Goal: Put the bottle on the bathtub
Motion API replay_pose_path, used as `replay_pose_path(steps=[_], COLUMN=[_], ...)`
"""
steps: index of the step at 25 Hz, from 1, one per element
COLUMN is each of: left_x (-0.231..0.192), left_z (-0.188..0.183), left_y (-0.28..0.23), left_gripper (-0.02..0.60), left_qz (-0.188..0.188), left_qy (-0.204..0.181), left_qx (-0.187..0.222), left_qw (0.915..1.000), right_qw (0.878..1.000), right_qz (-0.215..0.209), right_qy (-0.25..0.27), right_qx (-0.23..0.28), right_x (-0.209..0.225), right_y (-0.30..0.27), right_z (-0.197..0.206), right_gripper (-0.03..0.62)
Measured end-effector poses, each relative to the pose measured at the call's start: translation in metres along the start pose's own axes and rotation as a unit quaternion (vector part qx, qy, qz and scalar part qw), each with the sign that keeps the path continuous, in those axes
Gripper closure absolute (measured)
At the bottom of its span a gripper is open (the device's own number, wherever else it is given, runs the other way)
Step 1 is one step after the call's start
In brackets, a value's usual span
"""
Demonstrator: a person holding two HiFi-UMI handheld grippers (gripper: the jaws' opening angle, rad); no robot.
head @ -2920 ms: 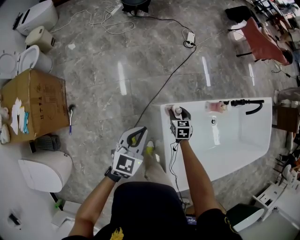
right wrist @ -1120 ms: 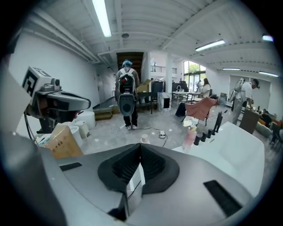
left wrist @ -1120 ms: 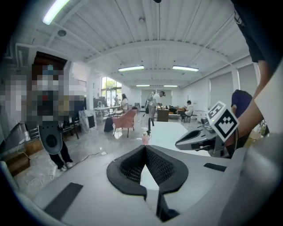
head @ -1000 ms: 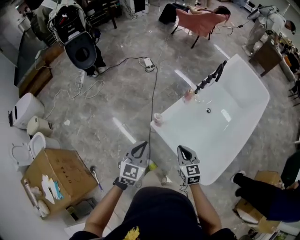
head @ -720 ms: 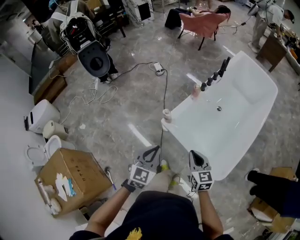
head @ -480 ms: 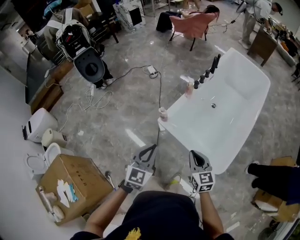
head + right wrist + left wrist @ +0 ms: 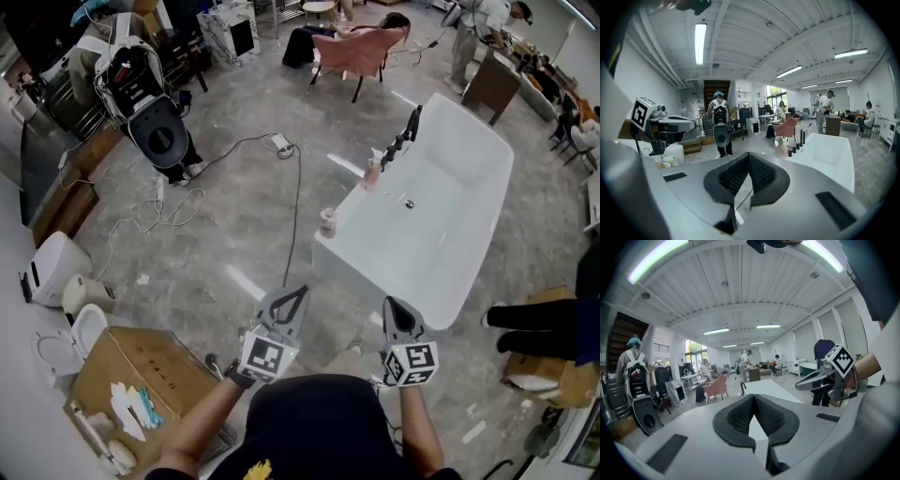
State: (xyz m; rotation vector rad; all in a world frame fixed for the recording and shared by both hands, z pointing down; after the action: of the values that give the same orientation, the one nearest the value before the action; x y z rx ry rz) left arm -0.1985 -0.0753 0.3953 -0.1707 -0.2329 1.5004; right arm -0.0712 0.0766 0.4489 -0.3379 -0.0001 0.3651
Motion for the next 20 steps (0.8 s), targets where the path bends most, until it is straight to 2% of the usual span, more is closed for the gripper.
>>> replay_pose_path(steps=[5, 10, 14, 20], left_x=[-0.044, -0.068, -0.073, -0.082], left_z=[0.032, 0.071, 0.081, 0.083], left_y=[0.036, 0.073, 0.091, 0.098], left_gripper=[0.565, 0.565, 0.565, 0.565], left_qz=[0.014, 0.046, 0.056, 0.072], left_qy=[0.02, 0.017, 0.036, 0.027], left_qx=[-0.006, -0.031, -0.046, -0.027], left_qw=[0.9997, 0.9983, 0.9967, 0.9967], right_qw=[0.999, 0.998, 0.996, 0.995], right_qz=[0.031, 0.061, 0.079, 0.094], right_qy=[0.002, -0.005, -0.02, -0.036], right_qx=[0.003, 0.003, -0.02, -0.022], right_x=[-0.05, -0.103, -0.114, -0.12], right_y=[-0.013, -0.013, -0.011, -0.01], right_z=[-0.013, 0.004, 0.024, 0.029], right_gripper=[0.594, 0.594, 0.594, 0.594])
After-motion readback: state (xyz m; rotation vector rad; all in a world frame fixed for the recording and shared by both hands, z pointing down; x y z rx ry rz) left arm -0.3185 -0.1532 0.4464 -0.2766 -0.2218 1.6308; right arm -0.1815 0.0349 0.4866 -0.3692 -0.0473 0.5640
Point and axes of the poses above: the fingertips, and each gripper's own axes: y backward along the fingers, x to its right, z out of its underside, the point moved 2 cm from there along y, backward along the fingers, and after that the axes turned 8 degrees about y, right-handed, at the moved point
